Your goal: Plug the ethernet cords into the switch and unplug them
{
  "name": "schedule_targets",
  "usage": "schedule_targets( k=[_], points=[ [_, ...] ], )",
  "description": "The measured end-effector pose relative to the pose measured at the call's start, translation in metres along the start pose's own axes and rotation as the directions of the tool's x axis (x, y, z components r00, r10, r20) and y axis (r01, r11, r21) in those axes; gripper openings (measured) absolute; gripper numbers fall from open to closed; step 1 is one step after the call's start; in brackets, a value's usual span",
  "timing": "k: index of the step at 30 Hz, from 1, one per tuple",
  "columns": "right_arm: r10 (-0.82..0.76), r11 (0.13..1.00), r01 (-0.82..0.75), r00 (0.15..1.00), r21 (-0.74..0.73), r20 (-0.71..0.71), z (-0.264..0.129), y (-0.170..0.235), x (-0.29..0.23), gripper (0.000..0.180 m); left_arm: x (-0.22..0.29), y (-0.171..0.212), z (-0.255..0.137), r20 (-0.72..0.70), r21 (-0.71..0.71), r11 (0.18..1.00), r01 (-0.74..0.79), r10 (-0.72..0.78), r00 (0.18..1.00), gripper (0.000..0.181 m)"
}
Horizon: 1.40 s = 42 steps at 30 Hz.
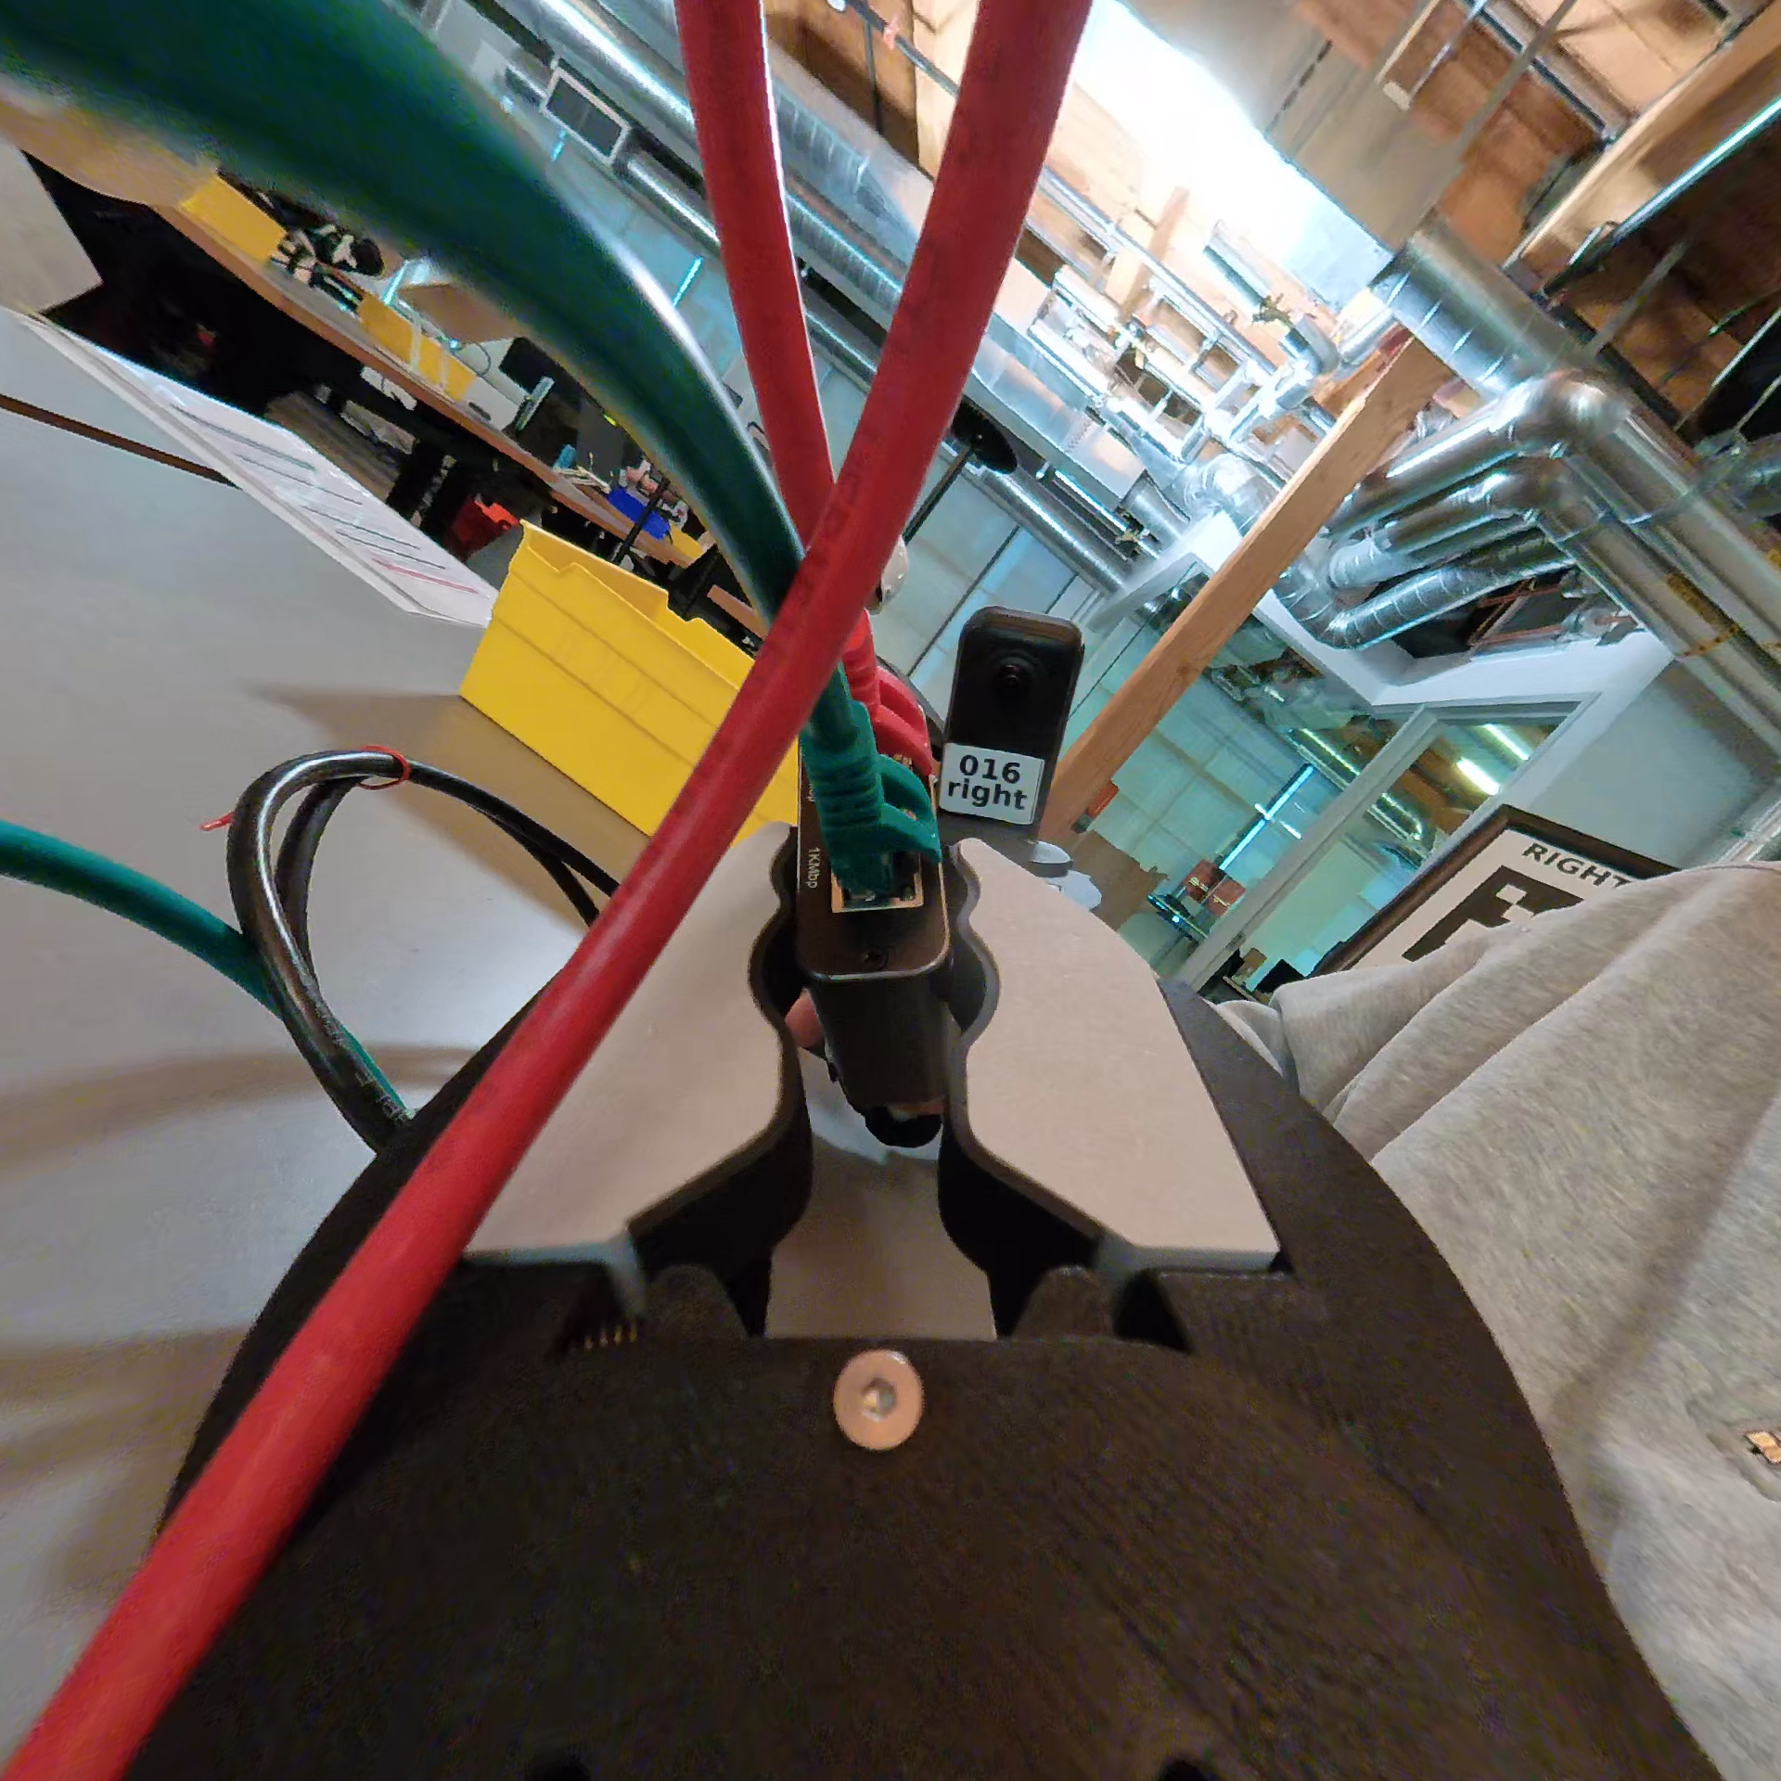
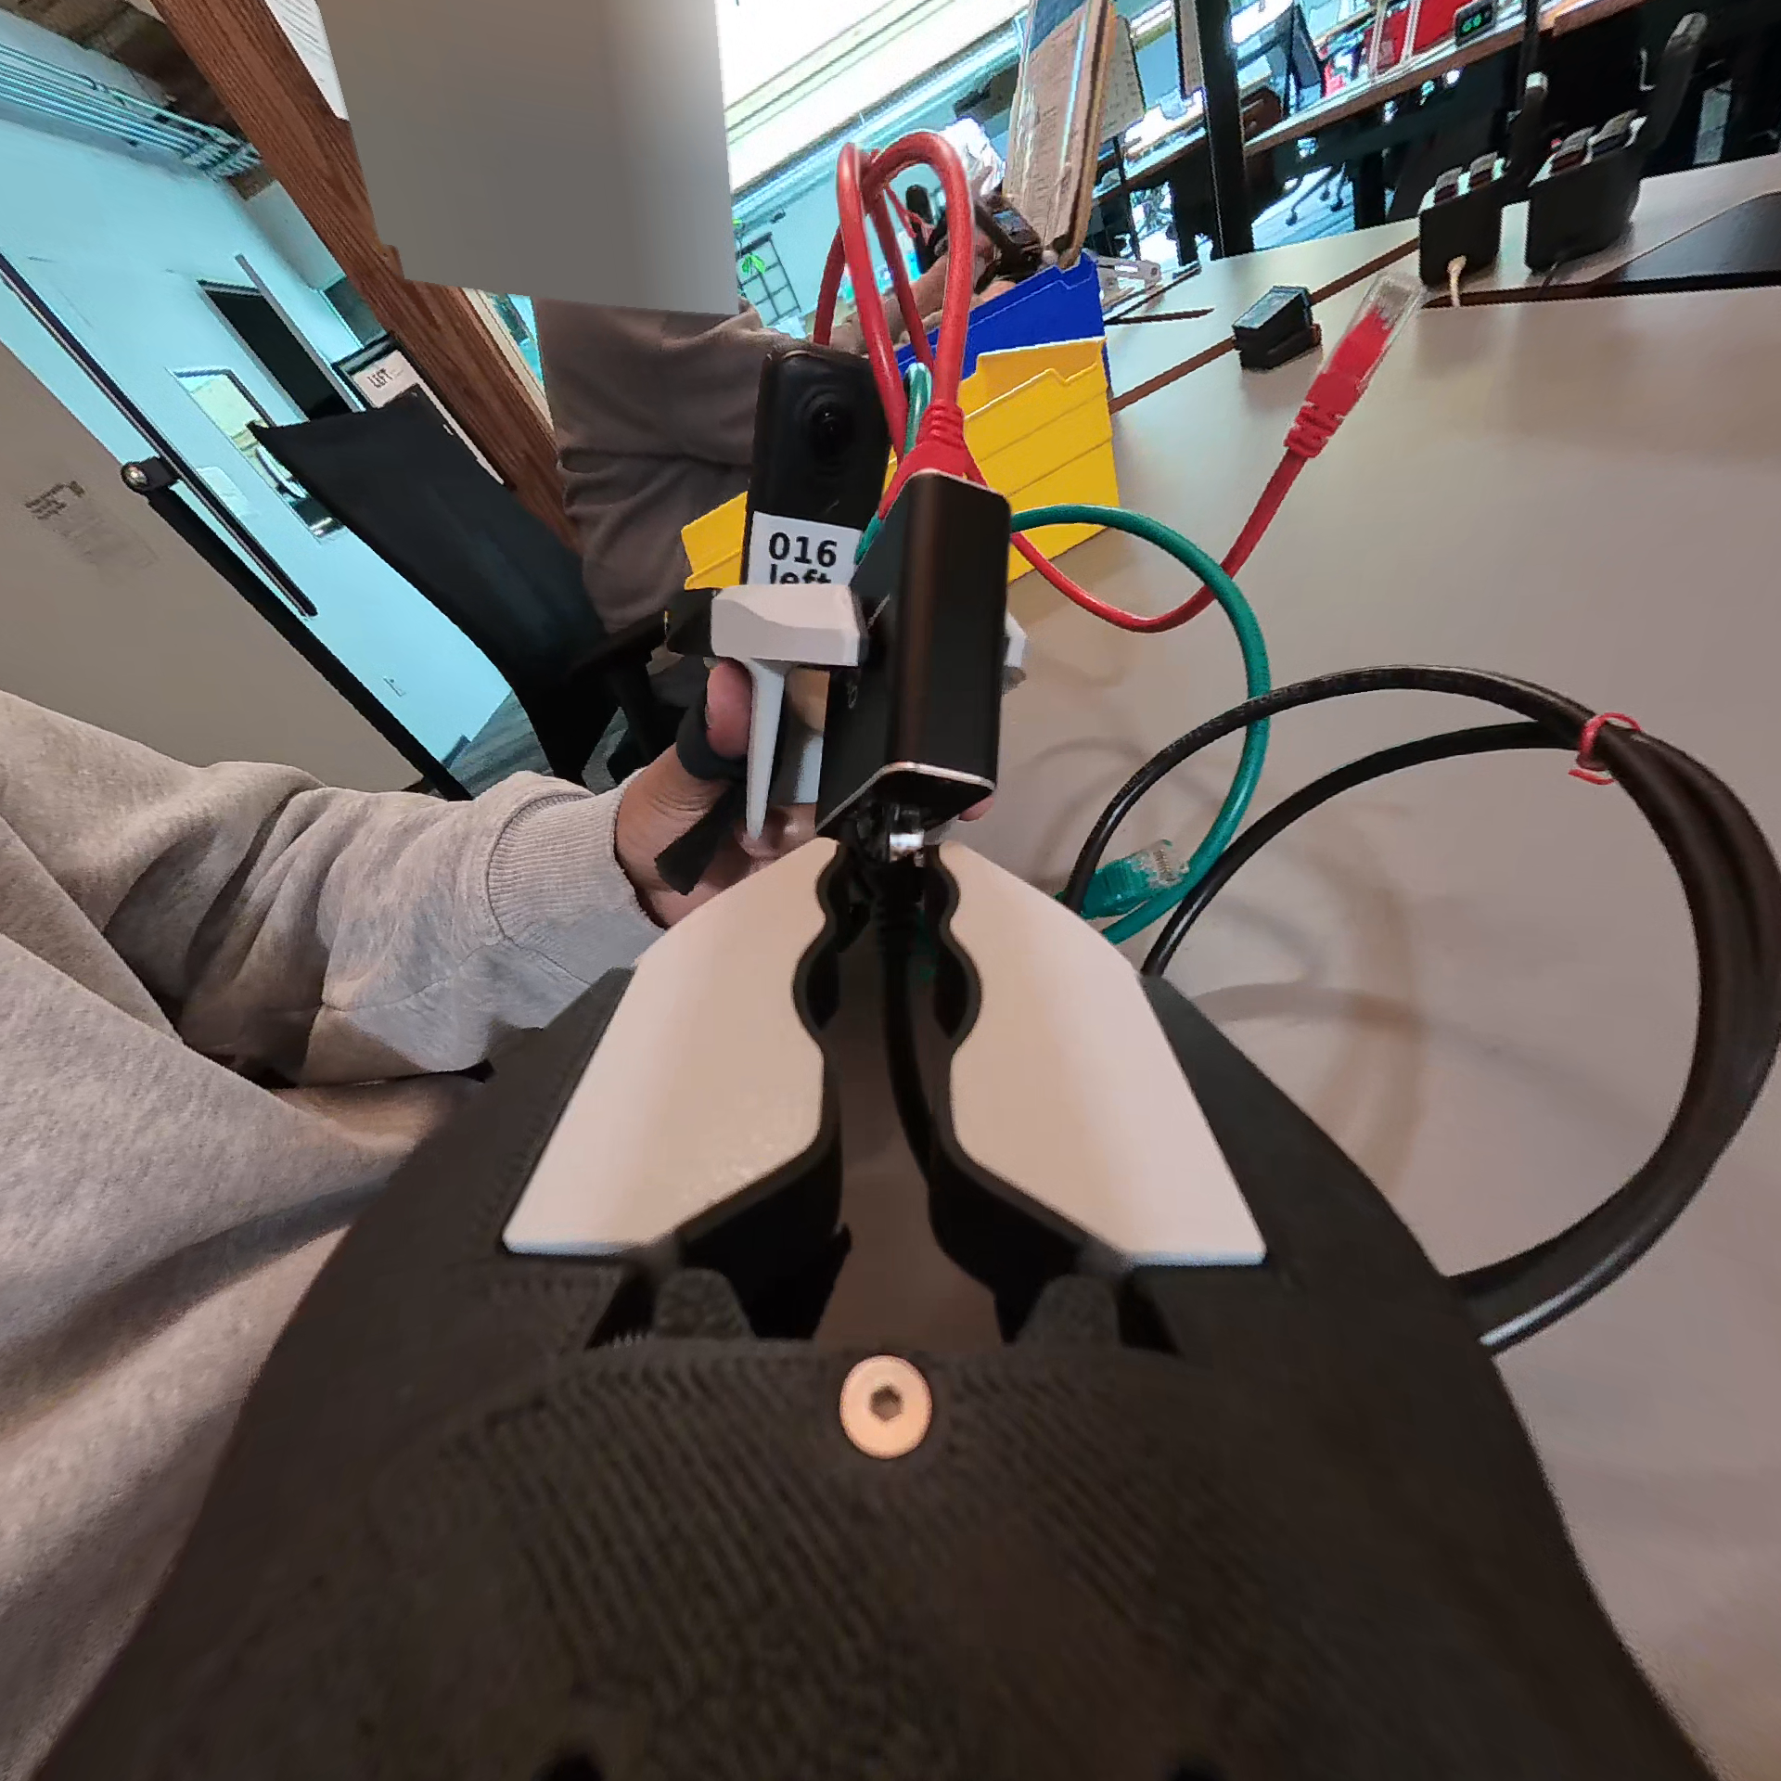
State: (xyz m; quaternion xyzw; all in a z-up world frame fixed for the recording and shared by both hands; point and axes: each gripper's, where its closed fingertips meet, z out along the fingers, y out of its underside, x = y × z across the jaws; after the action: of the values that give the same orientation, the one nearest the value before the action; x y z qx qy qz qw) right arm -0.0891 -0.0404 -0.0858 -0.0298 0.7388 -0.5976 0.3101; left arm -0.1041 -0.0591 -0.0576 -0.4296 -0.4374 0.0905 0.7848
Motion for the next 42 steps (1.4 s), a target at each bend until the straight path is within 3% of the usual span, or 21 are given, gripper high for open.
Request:
schedule_targets(
  k=[20, 42],
  points=[
    [0.118, 0.993, -0.119, 0.991, 0.014, 0.056, 0.0015, 0.0001, -0.0002, 0.021, -0.0041, 0.0034, 0.0005, 0.005, -0.010, 1.000, 0.011, -0.011, 1.000, 0.025],
    [0.145, 0.988, -0.147, 0.989, -0.046, -0.033, -0.0010, 0.0043, 0.0069, 0.012, -0.0044, 0.0065, 0.0043, 0.008, 0.004, 1.000, 0.026, -0.026, 1.000, 0.024]
  ],
)
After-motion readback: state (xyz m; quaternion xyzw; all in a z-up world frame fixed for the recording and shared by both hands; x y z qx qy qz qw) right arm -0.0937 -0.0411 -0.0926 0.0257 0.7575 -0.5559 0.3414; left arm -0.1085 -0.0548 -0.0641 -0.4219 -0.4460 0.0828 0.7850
